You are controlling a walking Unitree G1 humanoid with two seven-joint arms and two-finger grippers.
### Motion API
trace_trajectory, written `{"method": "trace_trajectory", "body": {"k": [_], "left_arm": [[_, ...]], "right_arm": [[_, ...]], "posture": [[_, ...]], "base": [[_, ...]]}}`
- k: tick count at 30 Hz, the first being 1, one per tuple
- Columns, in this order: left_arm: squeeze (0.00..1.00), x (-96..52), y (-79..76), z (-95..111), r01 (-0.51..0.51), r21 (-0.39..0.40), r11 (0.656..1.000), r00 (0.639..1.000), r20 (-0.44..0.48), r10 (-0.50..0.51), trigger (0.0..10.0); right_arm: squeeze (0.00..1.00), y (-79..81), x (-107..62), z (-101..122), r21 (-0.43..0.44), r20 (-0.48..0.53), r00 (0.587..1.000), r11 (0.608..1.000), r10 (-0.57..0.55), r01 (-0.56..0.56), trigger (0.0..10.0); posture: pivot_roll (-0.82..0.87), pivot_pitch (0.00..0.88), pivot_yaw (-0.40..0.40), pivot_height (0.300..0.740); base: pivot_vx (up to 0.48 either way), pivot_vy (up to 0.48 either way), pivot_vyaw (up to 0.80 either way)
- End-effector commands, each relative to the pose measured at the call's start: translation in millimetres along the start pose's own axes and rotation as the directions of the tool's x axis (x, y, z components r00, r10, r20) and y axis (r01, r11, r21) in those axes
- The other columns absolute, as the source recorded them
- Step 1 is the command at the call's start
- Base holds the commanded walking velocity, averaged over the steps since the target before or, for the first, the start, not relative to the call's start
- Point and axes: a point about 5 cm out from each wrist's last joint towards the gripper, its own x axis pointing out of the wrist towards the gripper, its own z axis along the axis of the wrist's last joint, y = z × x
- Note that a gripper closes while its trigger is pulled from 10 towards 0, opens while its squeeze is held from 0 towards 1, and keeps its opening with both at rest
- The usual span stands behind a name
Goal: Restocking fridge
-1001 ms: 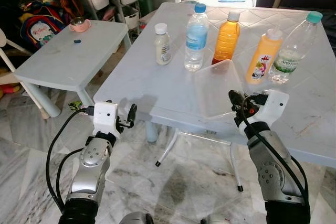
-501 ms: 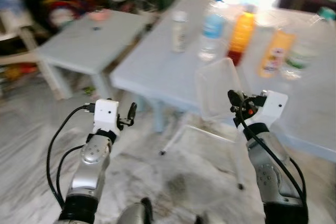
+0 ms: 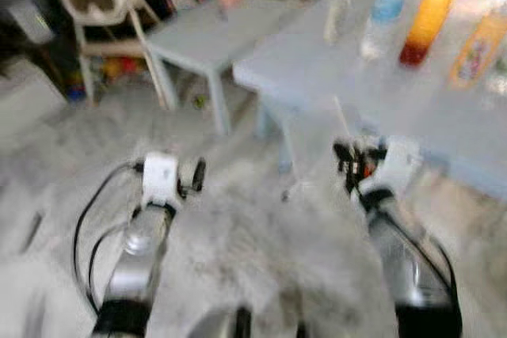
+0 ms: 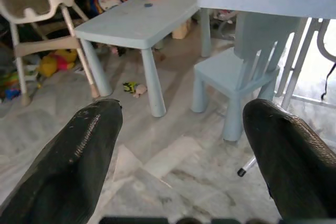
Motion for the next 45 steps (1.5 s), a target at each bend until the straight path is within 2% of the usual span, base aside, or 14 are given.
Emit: {"method": "trace_trajectory", "body": {"k": [1,11,14,19,25,31,40,45], "left_arm": [[0.0,-1.1,7.2,0,-0.023,0.015,1.0,1.0,-0.001,0.023,10.0],[0.0,-0.2,6.7,-1,-0.027,0.018,0.999,1.0,-0.006,0.027,10.0],[0.0,-0.3,7.2,-4,-0.041,-0.007,0.999,0.999,-0.026,0.041,10.0],[0.0,-2.3,15.5,-9,-0.075,-0.01,0.997,0.996,-0.049,0.075,10.0],[0.0,-14.3,33.4,-19,-0.119,0.005,0.993,0.991,-0.066,0.119,10.0],[0.0,-16.9,35.6,-22,-0.142,0.006,0.99,0.987,-0.074,0.142,10.0],[0.0,-18.6,38.6,-32,-0.166,-0.058,0.984,0.98,-0.122,0.158,10.0],[0.0,-17.5,37.4,-28,-0.153,-0.056,0.987,0.985,-0.093,0.148,10.0]], "right_arm": [[0.0,8.7,2.2,2,-0.002,0.008,0.999,0.999,0.037,-0.037,10.0],[0.0,19.0,3.1,1,-0.041,-0.004,0.991,0.99,0.134,-0.134,10.0],[0.0,20.6,3.0,-2,-0.052,-0.011,0.989,0.988,0.149,-0.149,10.0],[0.0,23.7,3.7,-4,-0.047,-0.021,0.985,0.984,0.173,-0.174,10.0],[0.0,30.9,10.2,-4,-0.064,-0.029,0.974,0.972,0.225,-0.227,10.0],[0.0,36.6,13.4,-5,-0.073,-0.03,0.966,0.963,0.257,-0.258,10.0],[0.0,34.0,9.0,-12,-0.069,-0.039,0.968,0.965,0.249,-0.251,10.0],[0.0,33.4,7.6,-14,-0.071,-0.042,0.969,0.966,0.245,-0.248,10.0]], "posture": [[-0.05,0.0,0.084,0.74],[-0.05,0.0,0.079,0.74],[-0.04,0.0,0.077,0.74],[-0.03,0.0,0.064,0.74],[0.0,0.0,0.045,0.74],[0.01,0.0,0.038,0.74],[-0.03,0.0,0.056,0.74],[-0.02,0.0,0.056,0.74]], "base": [[-0.3,0.0,0.8],[-0.115,0.0,0.8],[0.0,0.0,0.8],[0.0,0.0,0.8],[0.0,0.0,0.8],[0.0,0.0,0.8],[0.0,0.0,0.8],[0.0,0.0,0.8]]}}
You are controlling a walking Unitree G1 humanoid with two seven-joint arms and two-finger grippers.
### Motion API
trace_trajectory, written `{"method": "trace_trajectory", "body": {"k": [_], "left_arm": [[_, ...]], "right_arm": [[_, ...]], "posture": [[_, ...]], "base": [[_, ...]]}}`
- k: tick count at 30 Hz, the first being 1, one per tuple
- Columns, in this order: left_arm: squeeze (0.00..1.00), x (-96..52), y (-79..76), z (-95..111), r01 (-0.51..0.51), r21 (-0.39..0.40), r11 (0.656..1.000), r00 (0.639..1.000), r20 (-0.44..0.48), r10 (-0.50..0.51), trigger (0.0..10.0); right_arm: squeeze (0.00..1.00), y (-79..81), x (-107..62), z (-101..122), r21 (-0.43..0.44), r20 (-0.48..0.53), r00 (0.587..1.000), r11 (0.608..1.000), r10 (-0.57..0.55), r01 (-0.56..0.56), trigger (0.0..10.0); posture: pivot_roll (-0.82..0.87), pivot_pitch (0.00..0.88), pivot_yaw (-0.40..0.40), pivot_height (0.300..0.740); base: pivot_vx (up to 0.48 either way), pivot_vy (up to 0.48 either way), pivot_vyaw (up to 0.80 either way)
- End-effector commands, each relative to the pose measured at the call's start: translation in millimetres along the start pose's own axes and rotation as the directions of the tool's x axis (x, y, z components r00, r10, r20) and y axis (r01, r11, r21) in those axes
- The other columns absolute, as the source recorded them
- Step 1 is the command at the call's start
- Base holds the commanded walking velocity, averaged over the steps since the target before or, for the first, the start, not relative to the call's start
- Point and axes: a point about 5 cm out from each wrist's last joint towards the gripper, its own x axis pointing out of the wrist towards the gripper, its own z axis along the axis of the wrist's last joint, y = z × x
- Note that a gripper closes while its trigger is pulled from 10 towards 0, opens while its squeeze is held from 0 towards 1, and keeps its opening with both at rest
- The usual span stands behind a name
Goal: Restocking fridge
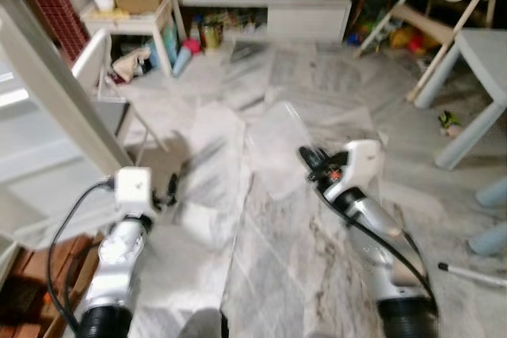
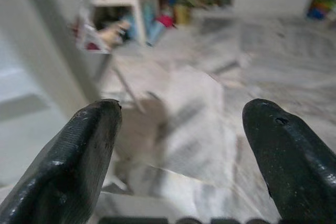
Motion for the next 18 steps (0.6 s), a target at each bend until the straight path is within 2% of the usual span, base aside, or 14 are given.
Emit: {"method": "trace_trajectory", "body": {"k": [1,6,12,18], "left_arm": [[0.0,-1.0,-2.9,-0.2,0.011,-0.009,1.0,1.0,0.004,-0.011,10.0],[0.0,-2.8,-2.1,1.4,0.001,-0.024,1.0,1.0,0.016,-0.001,10.0],[0.0,-5.3,-5.6,1.2,0.027,-0.072,0.997,1.0,0.008,-0.026,10.0],[0.0,-9.5,-5.4,4.5,0.024,-0.08,0.996,0.999,0.022,-0.023,10.0]], "right_arm": [[0.0,-2.8,-1.4,1.8,-0.014,0.009,1.0,1.0,-0.007,0.007,10.0],[0.0,2.8,4.0,2.7,-0.031,0.01,0.999,0.999,0.034,-0.034,10.0],[0.0,2.4,5.7,3.9,-0.033,0.011,0.999,0.999,0.041,-0.041,10.0],[0.0,1.0,3.7,4.2,-0.036,0.014,0.999,0.999,0.039,-0.038,10.0]], "posture": [[-0.02,0.0,0.056,0.74],[0.0,0.0,0.048,0.74],[0.0,0.0,0.05,0.74],[-0.01,0.0,0.057,0.74]], "base": [[0.0,0.0,0.8],[0.0,0.0,0.8],[0.0,0.0,0.8],[0.0,0.0,0.8]]}}
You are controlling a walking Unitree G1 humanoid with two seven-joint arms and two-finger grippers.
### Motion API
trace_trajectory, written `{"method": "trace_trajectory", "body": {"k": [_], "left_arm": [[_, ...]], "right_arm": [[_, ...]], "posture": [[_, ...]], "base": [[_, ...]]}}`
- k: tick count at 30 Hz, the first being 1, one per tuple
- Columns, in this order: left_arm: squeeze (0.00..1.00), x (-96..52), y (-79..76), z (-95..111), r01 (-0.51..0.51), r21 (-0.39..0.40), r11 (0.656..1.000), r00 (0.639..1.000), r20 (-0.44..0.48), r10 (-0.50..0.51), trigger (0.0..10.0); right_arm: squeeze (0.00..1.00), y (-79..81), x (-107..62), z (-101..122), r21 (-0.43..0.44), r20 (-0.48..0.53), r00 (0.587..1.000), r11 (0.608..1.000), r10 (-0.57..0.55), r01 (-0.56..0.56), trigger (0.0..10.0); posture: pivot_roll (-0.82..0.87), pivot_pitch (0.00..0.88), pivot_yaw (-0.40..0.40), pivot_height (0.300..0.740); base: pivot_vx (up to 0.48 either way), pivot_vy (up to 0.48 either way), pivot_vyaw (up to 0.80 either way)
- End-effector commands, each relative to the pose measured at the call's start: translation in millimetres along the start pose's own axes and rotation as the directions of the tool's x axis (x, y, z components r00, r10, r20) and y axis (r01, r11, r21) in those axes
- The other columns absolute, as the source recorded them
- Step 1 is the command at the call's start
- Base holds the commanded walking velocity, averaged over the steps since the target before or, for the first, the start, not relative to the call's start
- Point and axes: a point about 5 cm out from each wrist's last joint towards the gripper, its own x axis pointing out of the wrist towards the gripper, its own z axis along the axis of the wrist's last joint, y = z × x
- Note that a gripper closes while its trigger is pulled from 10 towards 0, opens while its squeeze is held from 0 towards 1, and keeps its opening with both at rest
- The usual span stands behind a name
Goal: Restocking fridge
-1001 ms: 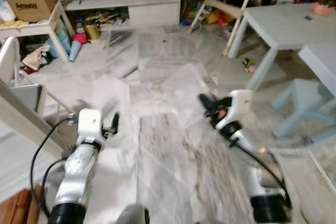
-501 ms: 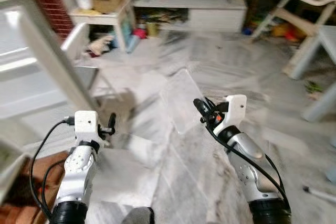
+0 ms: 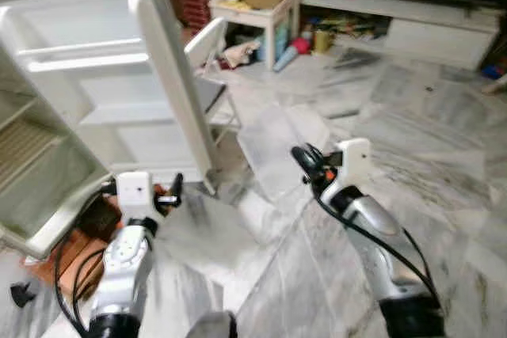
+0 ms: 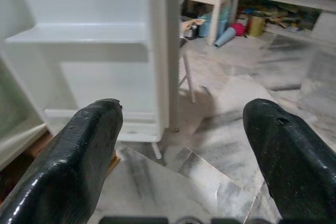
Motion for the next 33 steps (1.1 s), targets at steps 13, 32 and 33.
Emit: {"method": "trace_trajectory", "body": {"k": [13,32,33], "left_arm": [[0.0,-8.3,14.2,0.9,-0.046,-0.001,0.999,0.999,-0.01,0.046,10.0],[0.0,-8.3,10.0,1.7,-0.019,-0.016,1.0,1.0,-0.02,0.019,10.0],[0.0,-8.3,9.9,1.9,-0.017,-0.017,1.0,1.0,-0.019,0.017,10.0]], "right_arm": [[0.0,13.1,4.1,-1.5,0.009,0.004,0.998,0.998,0.061,-0.061,10.0],[0.0,11.2,1.0,-3.2,0.025,0.003,0.999,0.998,0.05,-0.05,10.0],[0.0,11.0,1.0,-3.2,0.029,0.003,0.999,0.999,0.045,-0.046,10.0]], "posture": [[0.0,0.0,0.051,0.74],[-0.01,0.0,0.058,0.74],[-0.01,0.0,0.059,0.74]], "base": [[0.0,0.0,0.8],[0.0,0.0,0.8],[0.0,0.0,0.0]]}}
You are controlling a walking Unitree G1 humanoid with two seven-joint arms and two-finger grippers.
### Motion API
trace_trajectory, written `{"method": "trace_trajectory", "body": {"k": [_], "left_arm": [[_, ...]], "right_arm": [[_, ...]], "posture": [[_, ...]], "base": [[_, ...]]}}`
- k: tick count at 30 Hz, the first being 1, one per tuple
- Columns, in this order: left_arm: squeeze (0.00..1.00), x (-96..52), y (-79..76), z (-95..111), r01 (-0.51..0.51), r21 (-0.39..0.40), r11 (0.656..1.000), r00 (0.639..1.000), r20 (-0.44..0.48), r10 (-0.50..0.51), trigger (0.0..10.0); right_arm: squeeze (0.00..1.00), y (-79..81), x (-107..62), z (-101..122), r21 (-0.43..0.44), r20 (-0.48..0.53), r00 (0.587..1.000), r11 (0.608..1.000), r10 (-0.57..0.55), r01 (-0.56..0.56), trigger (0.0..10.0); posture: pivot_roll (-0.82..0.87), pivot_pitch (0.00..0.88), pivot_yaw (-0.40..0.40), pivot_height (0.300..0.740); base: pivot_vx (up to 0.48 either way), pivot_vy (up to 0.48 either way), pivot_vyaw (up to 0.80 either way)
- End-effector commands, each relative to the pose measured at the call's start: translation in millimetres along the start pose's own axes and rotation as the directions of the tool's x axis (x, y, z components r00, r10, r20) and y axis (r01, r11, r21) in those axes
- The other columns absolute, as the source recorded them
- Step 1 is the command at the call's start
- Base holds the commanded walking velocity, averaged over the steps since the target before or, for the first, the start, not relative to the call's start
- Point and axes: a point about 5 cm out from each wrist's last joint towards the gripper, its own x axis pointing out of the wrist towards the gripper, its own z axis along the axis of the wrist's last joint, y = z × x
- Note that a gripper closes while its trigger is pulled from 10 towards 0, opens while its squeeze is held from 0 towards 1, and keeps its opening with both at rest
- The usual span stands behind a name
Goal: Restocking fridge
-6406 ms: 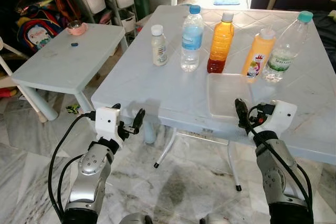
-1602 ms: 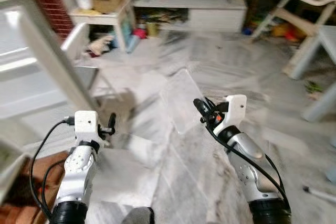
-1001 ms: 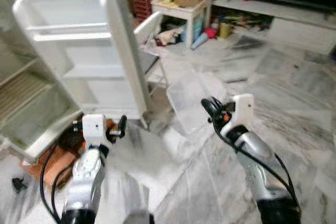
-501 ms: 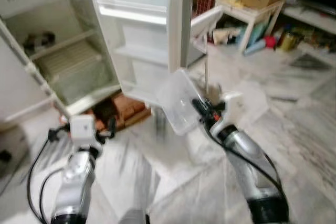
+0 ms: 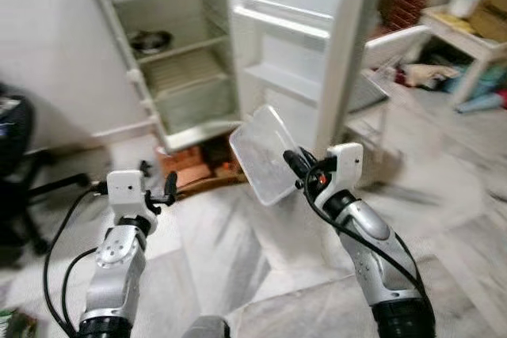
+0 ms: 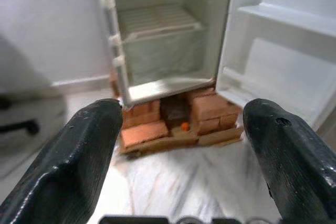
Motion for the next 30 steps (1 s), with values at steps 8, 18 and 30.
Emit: {"method": "trace_trajectory", "body": {"k": [8,18,30], "left_arm": [[0.0,-0.3,1.4,4,0.023,0.012,1.0,1.0,0.015,-0.023,10.0],[0.0,1.5,-1.6,8,0.046,0.034,0.998,0.999,0.026,-0.047,10.0],[0.0,3.3,-7.7,10,0.092,0.041,0.995,0.995,0.036,-0.093,10.0]], "right_arm": [[0.0,1.9,2.7,4,0.009,0.016,1.0,1.0,0.003,-0.004,10.0],[0.0,2.6,3.3,8,-0.017,0.024,1.0,1.0,0.015,-0.015,10.0],[0.0,6.2,5.5,15,-0.046,0.038,0.999,0.998,0.031,-0.029,10.0]], "posture": [[-0.01,0.0,0.061,0.74],[0.0,0.0,0.067,0.74],[0.0,0.0,0.066,0.74]], "base": [[0.0,0.411,0.0],[0.2,0.411,0.0],[0.373,0.3,0.63]]}}
